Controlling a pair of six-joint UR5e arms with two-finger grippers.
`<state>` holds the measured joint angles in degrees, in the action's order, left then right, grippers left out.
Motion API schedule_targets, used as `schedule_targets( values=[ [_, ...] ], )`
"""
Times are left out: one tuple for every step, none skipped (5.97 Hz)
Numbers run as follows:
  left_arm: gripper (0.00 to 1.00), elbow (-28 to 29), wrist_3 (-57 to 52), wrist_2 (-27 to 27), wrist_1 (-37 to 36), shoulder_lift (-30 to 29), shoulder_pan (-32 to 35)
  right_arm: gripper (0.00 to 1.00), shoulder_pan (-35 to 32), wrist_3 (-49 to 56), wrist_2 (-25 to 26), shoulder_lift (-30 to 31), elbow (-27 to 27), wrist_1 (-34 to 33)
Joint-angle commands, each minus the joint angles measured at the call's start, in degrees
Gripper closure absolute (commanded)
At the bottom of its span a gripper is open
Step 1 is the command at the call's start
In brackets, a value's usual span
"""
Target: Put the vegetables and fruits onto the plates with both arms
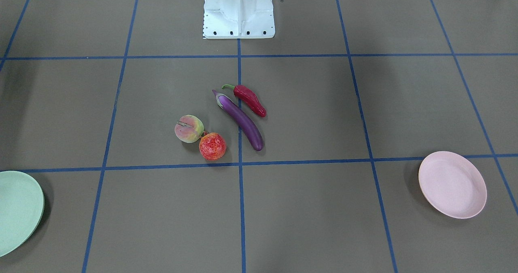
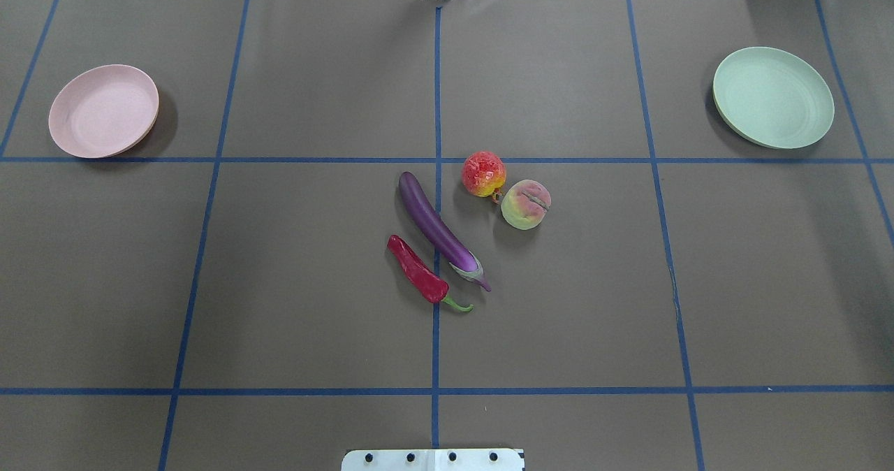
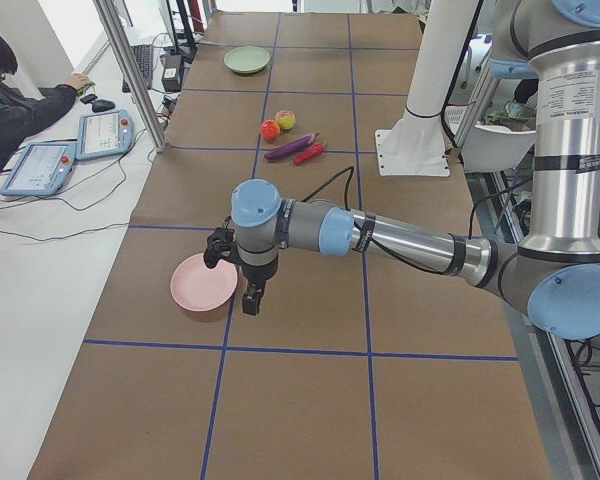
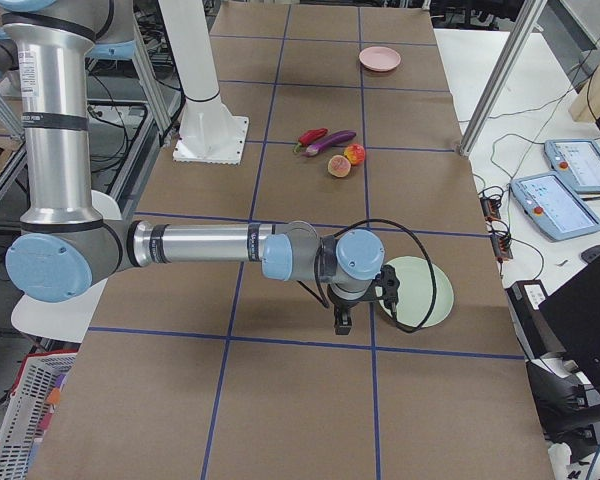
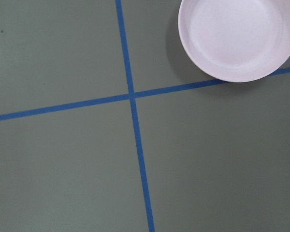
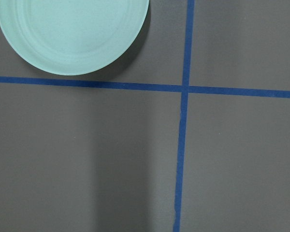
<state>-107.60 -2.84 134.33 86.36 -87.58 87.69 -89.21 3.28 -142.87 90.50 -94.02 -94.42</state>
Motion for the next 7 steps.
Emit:
schedule_targets(
  values=[
    [0.0,-3.21,3.25,-0.03,0.92,-2.49,-1.2,0.0,0.0,-0.11,-0.83,-0.67,-0.64,0.02],
    [0.0,-3.66,3.54,0.23,1.01,-5.47,-2.42,0.0,0.0,-0.11,-0.48,-4.94,-0.46,-0.15],
    [0.0,-3.41,3.71,5.11,0.66,-7.06,-3.83,0.0,0.0,-0.11,-0.65,-3.94,-0.03,-0.07],
    [0.0,-3.4,9.11,5.77,0.22,-8.21,-8.11,0.0,0.09,-0.02,-0.74,-3.93,-0.2,0.02],
    [0.0,-3.66,20.04,5.6,0.3,-11.01,-13.28,0.0,0.0,-0.11,-0.83,-4.01,-0.02,-0.15],
    [0.0,-3.75,28.94,5.77,0.22,-13.99,-17.25,0.0,0.0,-0.11,-0.83,-3.84,-0.02,-0.07],
    [0.0,-3.58,40.25,5.16,0.13,-17.59,-22.6,0.0,0.09,-0.11,-0.83,-3.75,-0.02,-0.07]
  ],
)
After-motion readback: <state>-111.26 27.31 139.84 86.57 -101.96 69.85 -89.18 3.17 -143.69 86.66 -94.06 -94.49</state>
